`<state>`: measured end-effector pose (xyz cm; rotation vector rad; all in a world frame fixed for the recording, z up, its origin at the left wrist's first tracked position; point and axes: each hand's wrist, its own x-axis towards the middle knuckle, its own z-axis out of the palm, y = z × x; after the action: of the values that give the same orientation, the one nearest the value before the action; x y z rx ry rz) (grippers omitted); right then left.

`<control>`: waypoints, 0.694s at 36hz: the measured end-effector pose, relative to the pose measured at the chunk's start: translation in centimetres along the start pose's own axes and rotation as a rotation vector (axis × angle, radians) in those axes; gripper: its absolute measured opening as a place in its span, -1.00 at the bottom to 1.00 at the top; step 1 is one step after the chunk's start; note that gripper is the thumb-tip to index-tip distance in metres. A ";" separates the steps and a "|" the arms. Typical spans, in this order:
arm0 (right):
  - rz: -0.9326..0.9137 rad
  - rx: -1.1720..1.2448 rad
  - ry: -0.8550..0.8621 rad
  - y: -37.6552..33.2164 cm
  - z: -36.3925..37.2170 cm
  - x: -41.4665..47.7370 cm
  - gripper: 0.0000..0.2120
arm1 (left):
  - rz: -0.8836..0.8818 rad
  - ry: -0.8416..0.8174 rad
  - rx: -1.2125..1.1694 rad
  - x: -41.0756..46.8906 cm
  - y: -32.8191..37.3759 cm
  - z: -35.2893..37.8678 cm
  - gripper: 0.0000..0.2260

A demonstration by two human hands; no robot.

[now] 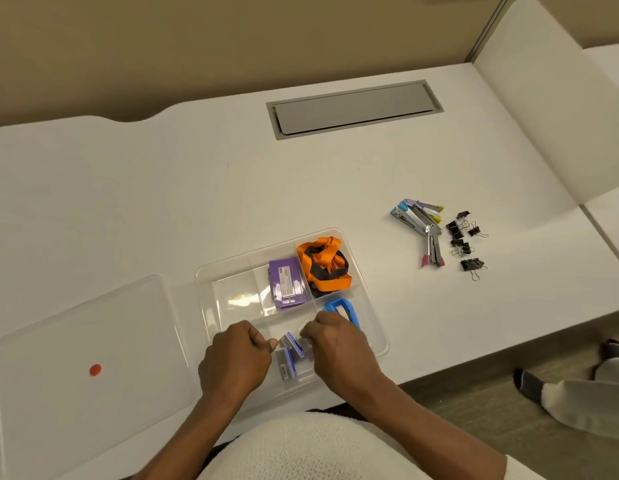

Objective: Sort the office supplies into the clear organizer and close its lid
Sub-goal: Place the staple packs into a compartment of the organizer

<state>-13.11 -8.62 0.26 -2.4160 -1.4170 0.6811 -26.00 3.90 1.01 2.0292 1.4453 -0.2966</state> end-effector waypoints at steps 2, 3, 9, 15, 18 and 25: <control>0.032 0.046 0.062 0.5 -0.9 -0.1 -0.75 | 0.051 0.052 0.138 -0.5 0.4 -0.3 -0.75; 0.045 0.061 0.088 0.8 -1.4 -0.2 -0.76 | 0.083 0.085 0.203 -0.8 0.7 -0.4 -0.73; 0.140 0.178 0.257 3.3 -4.3 -0.5 -0.89 | 0.229 0.177 0.248 -1.4 4.1 -1.4 -0.66; 0.326 0.215 0.425 8.2 -6.8 0.0 -0.93 | 0.365 0.122 0.291 -0.2 10.5 -1.9 -0.68; 0.437 0.220 0.505 11.2 -7.9 0.2 -0.90 | 0.498 0.119 0.282 0.9 13.5 -1.2 -0.75; 0.606 0.120 0.594 17.6 -9.3 1.7 -0.71 | 0.833 0.080 0.371 5.7 20.6 2.8 -0.71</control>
<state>5.53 -15.65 -0.04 -2.6286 -0.4069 0.1094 -4.59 2.38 3.23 2.7621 0.4958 -0.1262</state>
